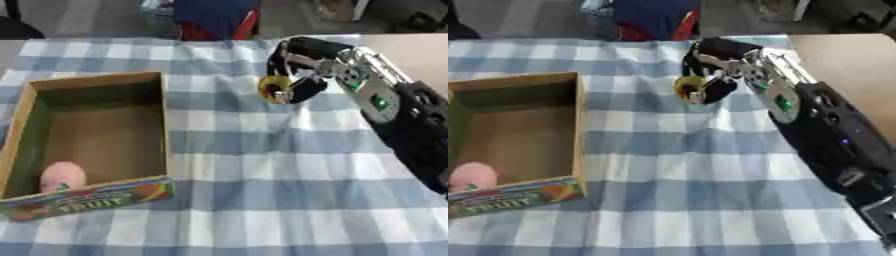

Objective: Pick up objects on the table and place them in the box.

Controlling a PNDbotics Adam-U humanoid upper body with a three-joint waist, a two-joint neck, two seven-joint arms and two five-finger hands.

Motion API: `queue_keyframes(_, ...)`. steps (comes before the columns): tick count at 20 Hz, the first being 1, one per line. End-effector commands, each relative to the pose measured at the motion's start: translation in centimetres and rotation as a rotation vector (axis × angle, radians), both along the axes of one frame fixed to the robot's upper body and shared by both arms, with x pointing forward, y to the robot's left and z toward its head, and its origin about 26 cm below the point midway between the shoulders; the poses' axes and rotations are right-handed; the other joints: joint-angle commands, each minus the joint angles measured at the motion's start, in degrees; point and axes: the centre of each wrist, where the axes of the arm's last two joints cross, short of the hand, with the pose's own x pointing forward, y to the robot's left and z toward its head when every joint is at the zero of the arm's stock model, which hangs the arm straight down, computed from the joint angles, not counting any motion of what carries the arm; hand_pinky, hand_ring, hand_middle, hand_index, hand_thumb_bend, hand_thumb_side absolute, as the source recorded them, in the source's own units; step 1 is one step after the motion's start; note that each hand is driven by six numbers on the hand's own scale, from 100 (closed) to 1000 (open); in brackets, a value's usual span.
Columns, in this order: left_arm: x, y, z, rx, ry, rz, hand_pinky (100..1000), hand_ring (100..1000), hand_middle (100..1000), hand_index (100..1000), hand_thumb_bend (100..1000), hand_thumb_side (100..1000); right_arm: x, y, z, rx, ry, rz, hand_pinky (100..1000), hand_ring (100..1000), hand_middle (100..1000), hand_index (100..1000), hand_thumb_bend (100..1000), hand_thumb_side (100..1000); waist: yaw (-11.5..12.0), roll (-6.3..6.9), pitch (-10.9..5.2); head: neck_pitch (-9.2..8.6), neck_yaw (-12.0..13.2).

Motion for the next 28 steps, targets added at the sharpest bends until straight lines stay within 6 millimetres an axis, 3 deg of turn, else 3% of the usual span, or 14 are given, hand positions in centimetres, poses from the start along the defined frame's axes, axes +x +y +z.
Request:
queue_keyframes(1,-0.3,0.2,1.1,0.033,-0.027,0.003,356,599,540,784,423,559,-0.5,0.5,2.5,0.027,-0.070,0.029,489,585,348,507,100,195,0.0,0.11,-1.38,-0.75,-0.1)
queue_keyframes(9,-0.3,0.2,1.2,0.036,-0.026,0.004,356,600,541,784,422,559,-1.4,3.8,6.0,0.091,-0.127,0.133,495,581,339,500,100,199,0.0,-0.04,-1.79,-0.54,0.0)
queue_keyframes(16,-0.3,0.3,1.2,0.040,-0.022,0.003,356,600,541,784,422,560,-2.1,8.6,8.7,0.106,-0.133,0.261,494,579,335,495,100,199,-0.2,-0.18,-2.44,0.07,-0.2)
queue_keyframes(28,-0.2,0.2,1.3,0.044,-0.020,-0.010,356,601,542,786,422,561,-3.0,17.7,9.1,0.117,-0.076,0.445,497,572,328,488,100,199,0.7,-0.30,-3.20,0.30,-1.2)
